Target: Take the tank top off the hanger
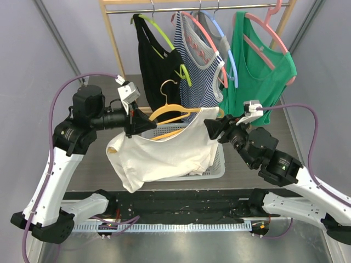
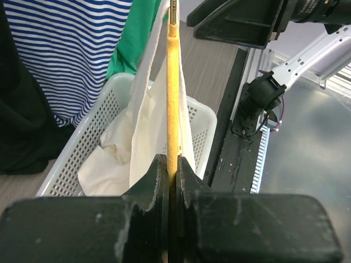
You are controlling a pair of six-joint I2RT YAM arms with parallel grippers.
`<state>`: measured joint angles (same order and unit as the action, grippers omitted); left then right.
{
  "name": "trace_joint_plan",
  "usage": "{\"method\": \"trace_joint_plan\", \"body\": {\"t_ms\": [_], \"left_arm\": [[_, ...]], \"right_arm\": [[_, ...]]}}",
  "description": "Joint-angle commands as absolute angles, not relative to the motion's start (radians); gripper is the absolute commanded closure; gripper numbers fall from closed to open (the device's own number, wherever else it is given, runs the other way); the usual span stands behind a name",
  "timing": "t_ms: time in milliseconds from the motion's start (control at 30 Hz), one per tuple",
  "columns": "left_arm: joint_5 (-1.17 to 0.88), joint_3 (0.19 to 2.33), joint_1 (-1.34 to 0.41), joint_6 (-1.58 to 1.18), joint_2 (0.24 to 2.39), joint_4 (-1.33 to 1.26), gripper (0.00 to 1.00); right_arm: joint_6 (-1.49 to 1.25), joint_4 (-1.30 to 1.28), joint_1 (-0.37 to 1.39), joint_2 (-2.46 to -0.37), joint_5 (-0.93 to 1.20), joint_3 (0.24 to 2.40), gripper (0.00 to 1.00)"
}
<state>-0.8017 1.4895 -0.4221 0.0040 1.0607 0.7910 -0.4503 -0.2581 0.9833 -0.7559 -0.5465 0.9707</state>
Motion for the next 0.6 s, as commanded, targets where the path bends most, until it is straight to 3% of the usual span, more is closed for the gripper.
{"method": "trace_joint_plan", "body": {"t_ms": [0, 167, 567], "left_arm": [[-0.804, 1.532, -0.44, 0.041, 1.046, 0.769, 1.0], [-0.805, 1.542, -0.44, 0.051, 1.042, 0.769, 1.0], [-0.825, 1.562, -0.442, 0.046, 1.026, 0.776, 1.0]], "right_arm": [[-0.469, -0.221, 0.982, -0.787, -0.517, 0.982, 0.35], [-0.477, -0.215, 0.982, -0.813, -0.508, 0.983, 0.21], [-0.428, -0.232, 0.979, -0.789, -0.581, 0.979, 0.23]]}}
